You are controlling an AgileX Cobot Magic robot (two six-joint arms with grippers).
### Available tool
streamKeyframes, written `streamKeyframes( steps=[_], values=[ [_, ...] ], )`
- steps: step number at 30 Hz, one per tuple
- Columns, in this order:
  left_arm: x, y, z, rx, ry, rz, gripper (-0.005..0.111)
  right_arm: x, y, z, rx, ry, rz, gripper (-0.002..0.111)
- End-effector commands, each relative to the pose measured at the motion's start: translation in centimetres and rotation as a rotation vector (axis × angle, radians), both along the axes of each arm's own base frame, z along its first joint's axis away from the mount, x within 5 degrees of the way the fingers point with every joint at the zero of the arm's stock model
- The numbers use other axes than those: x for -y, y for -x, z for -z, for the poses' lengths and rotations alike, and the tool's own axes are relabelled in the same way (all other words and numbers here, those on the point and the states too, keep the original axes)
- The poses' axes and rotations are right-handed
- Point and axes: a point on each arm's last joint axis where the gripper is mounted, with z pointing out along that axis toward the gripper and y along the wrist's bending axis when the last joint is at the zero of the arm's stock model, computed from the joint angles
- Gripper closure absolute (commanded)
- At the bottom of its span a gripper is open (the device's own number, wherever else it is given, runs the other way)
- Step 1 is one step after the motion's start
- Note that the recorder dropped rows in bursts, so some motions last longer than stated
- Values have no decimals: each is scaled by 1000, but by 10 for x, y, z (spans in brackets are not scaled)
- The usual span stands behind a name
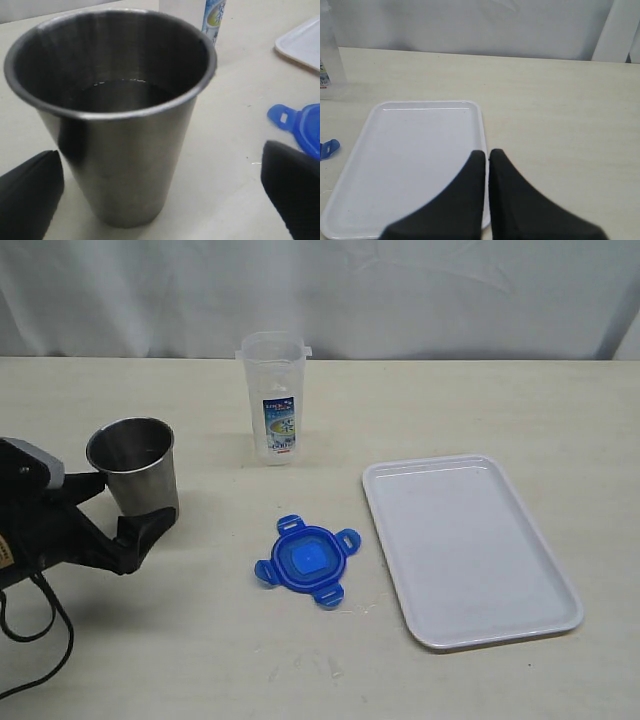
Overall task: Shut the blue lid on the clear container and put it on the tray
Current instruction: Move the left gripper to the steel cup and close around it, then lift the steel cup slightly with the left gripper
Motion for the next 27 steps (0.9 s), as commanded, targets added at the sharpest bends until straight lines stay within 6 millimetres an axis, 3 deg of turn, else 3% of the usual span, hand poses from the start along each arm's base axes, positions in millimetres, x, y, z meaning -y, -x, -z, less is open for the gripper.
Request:
streamKeyframes(
  steps=[1,10,27],
  values=[
    [-2,-13,2,24,14,-5,2,0,0,1,3,7,5,104],
    [-4,-31,17,32,38,-15,2,0,0,1,3,7,5,104],
    [-6,-44,12,79,31,-10,2,0,0,1,3,7,5,104]
  ],
)
